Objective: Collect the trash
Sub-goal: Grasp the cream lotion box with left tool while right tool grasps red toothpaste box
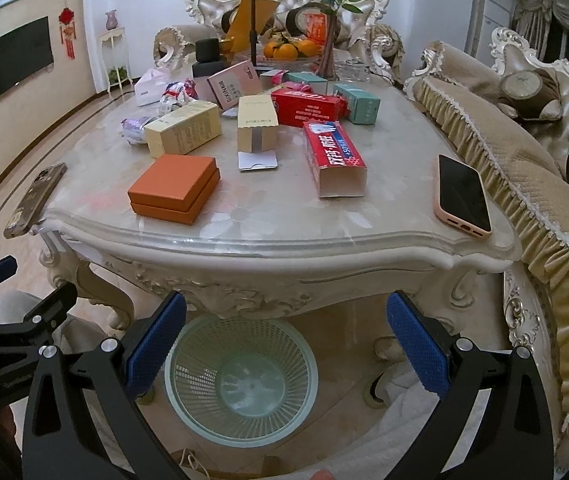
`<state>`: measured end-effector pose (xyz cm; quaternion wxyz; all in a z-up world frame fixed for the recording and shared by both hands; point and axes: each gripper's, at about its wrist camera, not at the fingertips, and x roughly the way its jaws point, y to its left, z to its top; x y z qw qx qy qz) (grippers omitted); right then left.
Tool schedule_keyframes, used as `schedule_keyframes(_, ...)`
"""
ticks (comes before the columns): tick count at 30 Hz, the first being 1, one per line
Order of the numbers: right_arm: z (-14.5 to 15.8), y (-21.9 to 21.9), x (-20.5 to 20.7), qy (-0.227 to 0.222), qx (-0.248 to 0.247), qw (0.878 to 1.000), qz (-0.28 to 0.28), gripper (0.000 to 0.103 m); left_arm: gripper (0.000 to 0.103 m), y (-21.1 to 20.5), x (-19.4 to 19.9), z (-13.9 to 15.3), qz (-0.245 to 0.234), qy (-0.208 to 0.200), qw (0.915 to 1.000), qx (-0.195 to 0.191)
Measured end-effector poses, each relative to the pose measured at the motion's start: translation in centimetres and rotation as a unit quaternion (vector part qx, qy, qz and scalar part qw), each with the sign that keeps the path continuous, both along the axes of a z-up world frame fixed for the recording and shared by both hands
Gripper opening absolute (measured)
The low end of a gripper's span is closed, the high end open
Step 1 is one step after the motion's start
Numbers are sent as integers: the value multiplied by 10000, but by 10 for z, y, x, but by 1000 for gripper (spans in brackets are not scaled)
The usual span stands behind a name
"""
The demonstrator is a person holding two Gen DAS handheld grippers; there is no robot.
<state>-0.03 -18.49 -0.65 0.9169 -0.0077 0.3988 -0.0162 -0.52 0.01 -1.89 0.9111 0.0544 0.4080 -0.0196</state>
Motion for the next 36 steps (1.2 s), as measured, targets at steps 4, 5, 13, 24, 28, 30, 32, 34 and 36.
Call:
schedule_keyframes(4,11,-2,-2,-415,33,9991,91,96,97,4,1,7,-74,-147,9998,-150)
schedule_keyframes(5,14,-4,0,-552,40,9984,126,96,97,7,3,12,-139,-272,9992,-250)
schedule_keyframes(13,17,-38,59,-1199,95,9925,210,96,97,16,76,45,-1014,-1361,9832,-677)
schedule_keyframes(24,-15,-72,141,-412,596,9958,554,95,97,-14,179,42,-2072,-923,9707,-797)
schedule_keyframes(28,-22,-71,151,-318,581,9965,516,95,97,-36,201,34,-2308,-841,9683,-464)
schedule_keyframes(30,-24,-68,154,-286,465,9969,565,95,97,-41,211,27,-2349,-698,9689,-337)
schedule_keyframes(32,-24,-65,157,-289,303,9971,642,95,97,-44,224,18,-2354,-509,9700,-325)
schedule_keyframes(34,-27,-64,162,-253,174,9974,653,95,97,-45,233,11,-2305,-369,9720,-283)
schedule_keyframes(36,-31,-63,167,-168,151,9976,651,95,97,-47,239,6,-2246,-273,9738,-240)
